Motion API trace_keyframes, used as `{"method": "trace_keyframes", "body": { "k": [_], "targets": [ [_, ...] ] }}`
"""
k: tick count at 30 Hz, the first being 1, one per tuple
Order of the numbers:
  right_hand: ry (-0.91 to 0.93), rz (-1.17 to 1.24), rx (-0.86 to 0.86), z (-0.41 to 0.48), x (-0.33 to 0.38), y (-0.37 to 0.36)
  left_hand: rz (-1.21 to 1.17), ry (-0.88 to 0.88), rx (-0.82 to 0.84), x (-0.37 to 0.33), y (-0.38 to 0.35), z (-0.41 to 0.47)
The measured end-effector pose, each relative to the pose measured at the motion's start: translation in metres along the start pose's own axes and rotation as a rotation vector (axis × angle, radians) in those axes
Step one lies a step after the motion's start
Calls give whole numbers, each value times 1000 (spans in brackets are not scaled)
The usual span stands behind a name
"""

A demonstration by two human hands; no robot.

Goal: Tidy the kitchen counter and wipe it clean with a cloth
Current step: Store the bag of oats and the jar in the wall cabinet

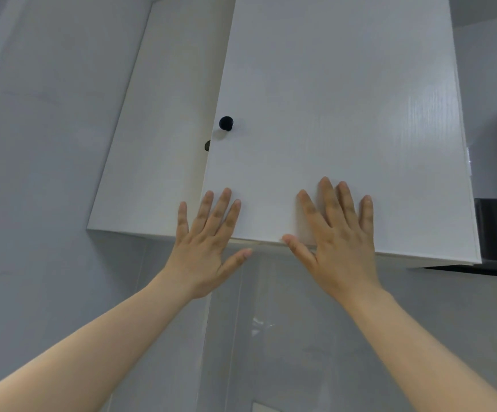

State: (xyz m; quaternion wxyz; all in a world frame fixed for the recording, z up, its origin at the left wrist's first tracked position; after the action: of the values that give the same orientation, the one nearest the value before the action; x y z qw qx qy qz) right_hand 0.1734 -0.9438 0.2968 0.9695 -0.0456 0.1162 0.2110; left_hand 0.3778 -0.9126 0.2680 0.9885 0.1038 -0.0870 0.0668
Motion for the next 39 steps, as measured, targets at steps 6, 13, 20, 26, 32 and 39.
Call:
{"method": "trace_keyframes", "body": {
  "k": [6, 13, 20, 26, 32, 39],
  "targets": [
    [11, -41, -13, -1, -3, -12, -25, 5, 15, -3, -21, 5],
    [14, -82, -16, -3, -6, -22, -46, 22, 45, -6, -43, 8],
    [16, -99, 1, -3, -9, -28, -69, 53, 84, -10, -59, 10],
    [16, -99, 8, -2, -8, -26, -44, 68, 112, -10, -59, 10],
    [-20, 32, 101, -7, -2, -17, -163, 122, 237, -17, -35, 6],
    [-151, 596, 186, -70, 36, 15, -392, 121, 196, -35, -1, -73]
  ]
}}
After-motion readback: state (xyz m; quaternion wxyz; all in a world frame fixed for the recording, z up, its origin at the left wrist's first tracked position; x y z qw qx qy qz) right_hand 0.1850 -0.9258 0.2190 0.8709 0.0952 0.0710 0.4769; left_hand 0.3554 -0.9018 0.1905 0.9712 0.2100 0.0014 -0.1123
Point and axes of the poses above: each hand's wrist, its own z-axis towards the middle knuckle, its own y-axis out of the back of the hand, x = y × z, the point moved 6 cm from there along z, towards the middle knuckle, and after that the axes turned 9 degrees about -x, right-handed, at the moved point
